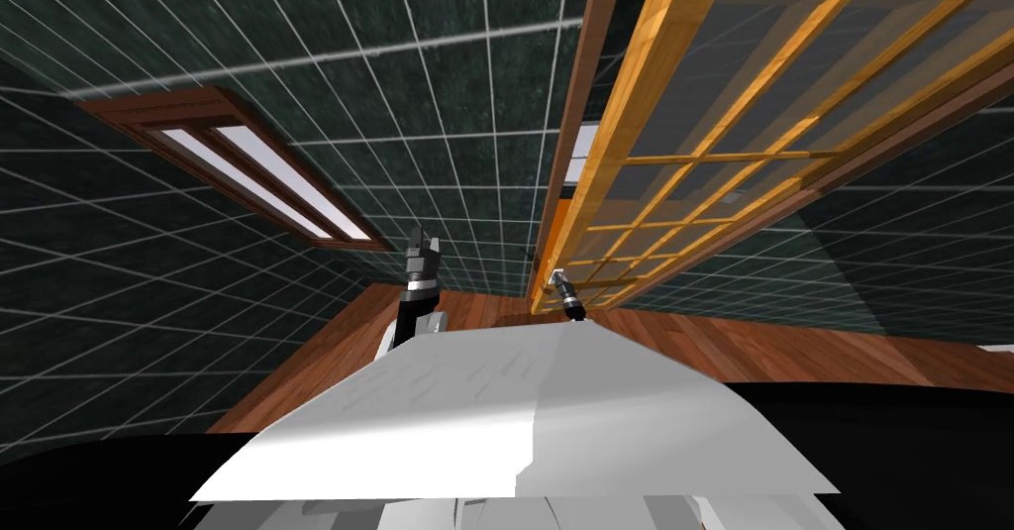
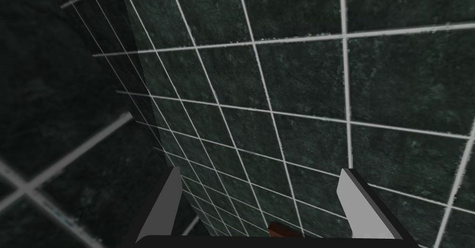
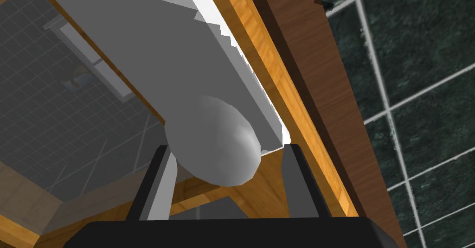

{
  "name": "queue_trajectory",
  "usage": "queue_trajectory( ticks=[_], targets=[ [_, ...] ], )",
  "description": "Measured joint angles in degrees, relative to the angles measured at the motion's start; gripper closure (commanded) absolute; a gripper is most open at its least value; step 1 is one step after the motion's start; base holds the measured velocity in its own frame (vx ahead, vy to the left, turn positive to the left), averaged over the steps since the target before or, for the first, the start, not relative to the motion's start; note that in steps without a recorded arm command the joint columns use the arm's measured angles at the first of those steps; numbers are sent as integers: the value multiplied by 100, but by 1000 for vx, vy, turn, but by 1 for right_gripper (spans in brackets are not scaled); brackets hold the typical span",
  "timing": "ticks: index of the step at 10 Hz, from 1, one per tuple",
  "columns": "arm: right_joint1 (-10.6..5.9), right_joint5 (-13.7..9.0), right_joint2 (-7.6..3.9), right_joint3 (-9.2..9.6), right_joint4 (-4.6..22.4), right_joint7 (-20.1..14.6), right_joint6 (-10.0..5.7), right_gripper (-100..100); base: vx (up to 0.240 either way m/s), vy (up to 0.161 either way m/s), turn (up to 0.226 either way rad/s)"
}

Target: Pull the door open

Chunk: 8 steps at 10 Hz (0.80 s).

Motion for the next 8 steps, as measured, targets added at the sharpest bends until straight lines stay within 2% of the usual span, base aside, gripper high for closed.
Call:
queue_trajectory(
  ticks=[1,4,6,7,8],
  targets=[
    [-14,-102,-27,9,59,-148,-29,100,-40,-26,36],
    [65,-292,-36,76,-34,-567,23,100,-46,-35,118],
    [31,-448,-76,98,66,-830,-12,100,-43,-25,52],
    [80,-502,-69,136,-32,-994,49,100,-49,-30,143],
    [81,-601,-103,153,-3,-1168,49,100,-35,-26,65]
  ],
)
